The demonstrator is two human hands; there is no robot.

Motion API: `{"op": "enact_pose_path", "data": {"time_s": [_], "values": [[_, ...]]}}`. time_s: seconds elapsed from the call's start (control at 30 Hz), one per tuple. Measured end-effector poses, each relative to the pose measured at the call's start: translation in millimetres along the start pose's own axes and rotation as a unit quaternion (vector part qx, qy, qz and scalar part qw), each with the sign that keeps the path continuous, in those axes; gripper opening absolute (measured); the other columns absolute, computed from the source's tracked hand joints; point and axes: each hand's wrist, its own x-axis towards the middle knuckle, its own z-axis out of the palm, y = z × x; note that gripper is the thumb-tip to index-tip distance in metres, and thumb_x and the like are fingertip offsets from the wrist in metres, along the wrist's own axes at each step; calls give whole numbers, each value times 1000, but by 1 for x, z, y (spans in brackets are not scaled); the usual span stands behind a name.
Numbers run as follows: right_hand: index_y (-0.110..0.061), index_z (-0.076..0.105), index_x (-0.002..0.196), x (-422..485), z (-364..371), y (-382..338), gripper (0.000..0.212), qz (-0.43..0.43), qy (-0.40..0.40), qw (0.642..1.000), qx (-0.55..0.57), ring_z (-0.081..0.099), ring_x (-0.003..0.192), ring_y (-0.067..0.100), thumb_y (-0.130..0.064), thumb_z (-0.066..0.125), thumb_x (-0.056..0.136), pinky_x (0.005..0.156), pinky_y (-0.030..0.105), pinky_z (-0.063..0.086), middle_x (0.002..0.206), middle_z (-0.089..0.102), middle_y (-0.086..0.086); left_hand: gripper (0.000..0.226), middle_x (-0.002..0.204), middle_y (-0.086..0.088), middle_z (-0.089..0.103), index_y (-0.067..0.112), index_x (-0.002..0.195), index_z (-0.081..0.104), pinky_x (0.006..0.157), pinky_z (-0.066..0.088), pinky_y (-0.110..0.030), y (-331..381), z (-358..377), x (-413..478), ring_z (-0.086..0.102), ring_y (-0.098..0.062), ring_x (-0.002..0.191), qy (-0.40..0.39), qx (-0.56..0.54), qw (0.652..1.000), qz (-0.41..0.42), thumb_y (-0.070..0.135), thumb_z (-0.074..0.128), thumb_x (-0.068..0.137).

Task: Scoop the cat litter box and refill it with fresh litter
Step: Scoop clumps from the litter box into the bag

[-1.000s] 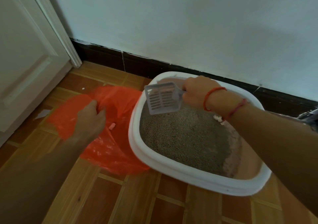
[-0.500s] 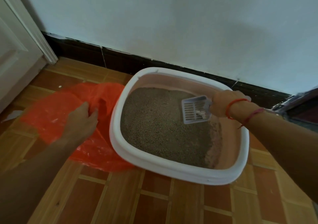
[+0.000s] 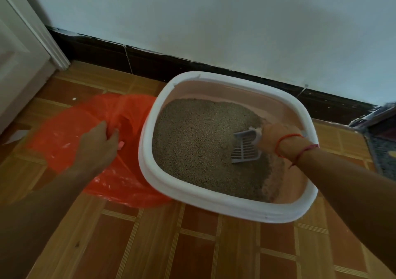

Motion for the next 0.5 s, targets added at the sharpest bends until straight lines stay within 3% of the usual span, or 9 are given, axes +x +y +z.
{"op": "enact_pose_path", "data": {"time_s": [0.13, 0.23, 0.4, 0.5], "values": [[-13, 66, 96, 7, 12, -16, 36, -9, -13, 998, 56, 60, 79, 22, -45, 52, 89, 80, 37, 54, 69, 53, -2, 23, 70, -5, 53, 8, 86, 53, 49, 33, -27, -3, 2, 1, 49, -19, 55, -1, -6, 1000, -1, 22, 46, 102], [-6, 65, 107, 8, 17, -29, 44, -11, -10, 996, 84, 59, 83, 27, -45, 51, 91, 77, 32, 50, 90, 63, 10, 24, 70, -6, 53, 5, 86, 53, 49, 32, -28, -6, 4, 4, 48, -19, 56, 7, -1, 1000, -4, 21, 45, 103], [-10, 52, 76, 12, 23, -50, 32, 1, -29, 984, 174, 53, 75, 27, -38, 53, 91, 66, 29, 40, 84, 56, 13, 27, 70, -10, 54, 1, 88, 54, 49, 34, -28, -11, 6, 8, 47, -20, 54, 7, 2, 1000, -7, 21, 44, 103], [-10, 53, 76, 17, 29, -60, 31, 13, -40, 969, 242, 54, 73, 27, -38, 54, 90, 65, 30, 42, 80, 54, 11, 28, 72, -12, 56, 3, 87, 54, 50, 36, -29, -11, 7, 8, 48, -21, 55, 6, -2, 1000, -6, 24, 44, 103]]}}
